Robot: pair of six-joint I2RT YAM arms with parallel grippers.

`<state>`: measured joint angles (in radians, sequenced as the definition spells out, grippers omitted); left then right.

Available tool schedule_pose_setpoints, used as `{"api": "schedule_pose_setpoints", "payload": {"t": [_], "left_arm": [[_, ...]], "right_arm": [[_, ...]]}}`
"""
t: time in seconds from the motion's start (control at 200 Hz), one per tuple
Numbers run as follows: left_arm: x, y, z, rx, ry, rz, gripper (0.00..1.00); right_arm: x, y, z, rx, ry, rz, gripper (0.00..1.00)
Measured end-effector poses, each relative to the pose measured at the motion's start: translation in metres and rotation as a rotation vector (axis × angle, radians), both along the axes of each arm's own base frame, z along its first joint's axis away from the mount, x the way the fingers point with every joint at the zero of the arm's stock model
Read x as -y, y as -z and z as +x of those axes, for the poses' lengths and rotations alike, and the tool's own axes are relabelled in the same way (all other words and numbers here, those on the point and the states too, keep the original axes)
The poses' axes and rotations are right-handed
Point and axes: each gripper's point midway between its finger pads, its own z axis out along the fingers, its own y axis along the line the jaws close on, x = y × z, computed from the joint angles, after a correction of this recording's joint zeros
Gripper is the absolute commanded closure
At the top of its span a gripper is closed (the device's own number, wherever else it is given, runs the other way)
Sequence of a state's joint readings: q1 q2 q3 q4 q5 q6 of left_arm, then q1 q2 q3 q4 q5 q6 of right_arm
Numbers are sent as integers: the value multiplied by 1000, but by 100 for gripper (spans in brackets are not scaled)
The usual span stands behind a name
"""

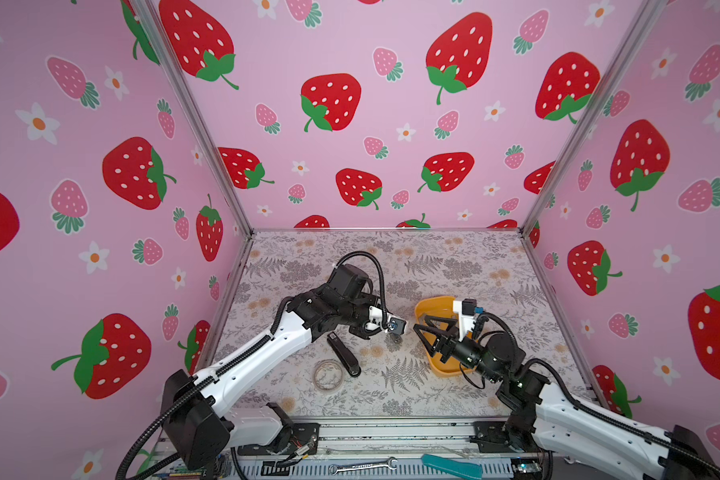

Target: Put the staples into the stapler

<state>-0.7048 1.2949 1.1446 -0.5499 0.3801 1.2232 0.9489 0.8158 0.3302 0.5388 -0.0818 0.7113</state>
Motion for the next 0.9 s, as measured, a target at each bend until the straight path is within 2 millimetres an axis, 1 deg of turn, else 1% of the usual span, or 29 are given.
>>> {"api": "schedule_pose_setpoints", "payload": {"t": [0.09, 0.25, 0.515, 0.695, 0.81, 0.9], "left_arm": [[0, 0, 0, 1, 3, -1, 100], [0, 0, 0, 1, 3, -1, 100], [2, 0, -2, -9, 10, -8, 100], [2, 0, -3, -11, 13, -11, 100], [3, -1, -3, -13, 17, -13, 100], [3, -1, -3, -13, 17, -13, 100]], "right_arm": [[-11, 1, 3, -11, -23, -14, 29], [-20, 1, 8, -8, -29, -20, 28], [-25, 7, 12, -16, -28, -37, 31], [-24, 5, 14, -11, -13, -29, 36], [-25, 7, 15, -15, -13, -32, 40], [-27, 10, 17, -23, -13, -42, 41]]}}
